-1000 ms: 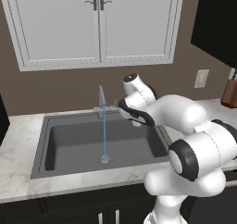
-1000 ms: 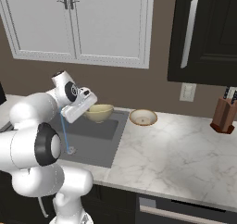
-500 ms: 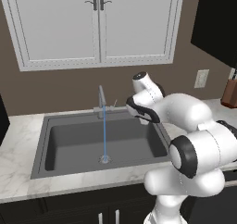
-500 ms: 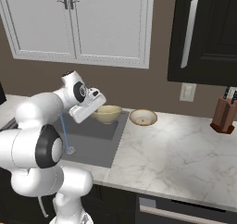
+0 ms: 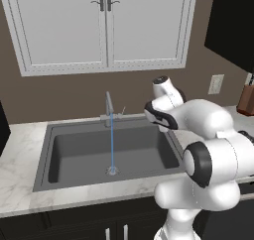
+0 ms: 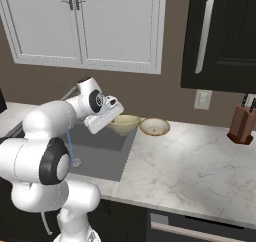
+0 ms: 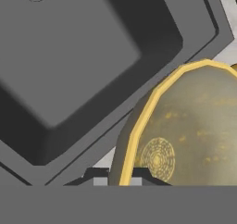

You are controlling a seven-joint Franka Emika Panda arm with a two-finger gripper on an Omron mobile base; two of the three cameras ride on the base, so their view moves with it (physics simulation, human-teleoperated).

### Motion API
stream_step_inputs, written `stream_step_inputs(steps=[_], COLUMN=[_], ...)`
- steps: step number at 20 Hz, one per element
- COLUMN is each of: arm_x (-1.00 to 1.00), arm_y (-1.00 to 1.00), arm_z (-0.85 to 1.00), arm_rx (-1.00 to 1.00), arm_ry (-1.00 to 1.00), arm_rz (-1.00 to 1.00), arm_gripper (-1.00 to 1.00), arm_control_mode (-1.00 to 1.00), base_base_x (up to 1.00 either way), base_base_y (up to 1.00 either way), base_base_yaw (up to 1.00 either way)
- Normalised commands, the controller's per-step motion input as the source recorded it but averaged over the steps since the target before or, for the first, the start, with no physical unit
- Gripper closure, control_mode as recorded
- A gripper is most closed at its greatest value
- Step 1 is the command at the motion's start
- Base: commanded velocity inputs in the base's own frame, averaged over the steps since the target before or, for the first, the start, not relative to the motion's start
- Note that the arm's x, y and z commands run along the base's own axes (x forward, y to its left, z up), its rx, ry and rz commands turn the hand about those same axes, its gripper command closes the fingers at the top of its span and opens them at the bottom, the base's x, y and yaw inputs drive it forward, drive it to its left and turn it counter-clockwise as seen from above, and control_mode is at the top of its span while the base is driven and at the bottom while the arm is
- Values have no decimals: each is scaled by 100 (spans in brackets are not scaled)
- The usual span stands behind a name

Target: Rinse each bowl for a few seconds and place them down in the sink or on the counter.

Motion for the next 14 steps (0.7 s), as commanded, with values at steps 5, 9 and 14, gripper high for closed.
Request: stream_step_inputs(steps=[5, 9, 14], arm_x=[1, 5, 10], arm_y=[-31, -32, -28], arm_z=[-4, -8, -13], arm_rx=[0, 1, 1], arm_ry=[0, 0, 2], arm_rz=[0, 0, 0], arm_gripper=[100, 100, 100], arm_control_mode=[-100, -100, -100], base_base_x=[0, 0, 0], base_base_y=[0, 0, 0], base_base_yaw=[0, 0, 0])
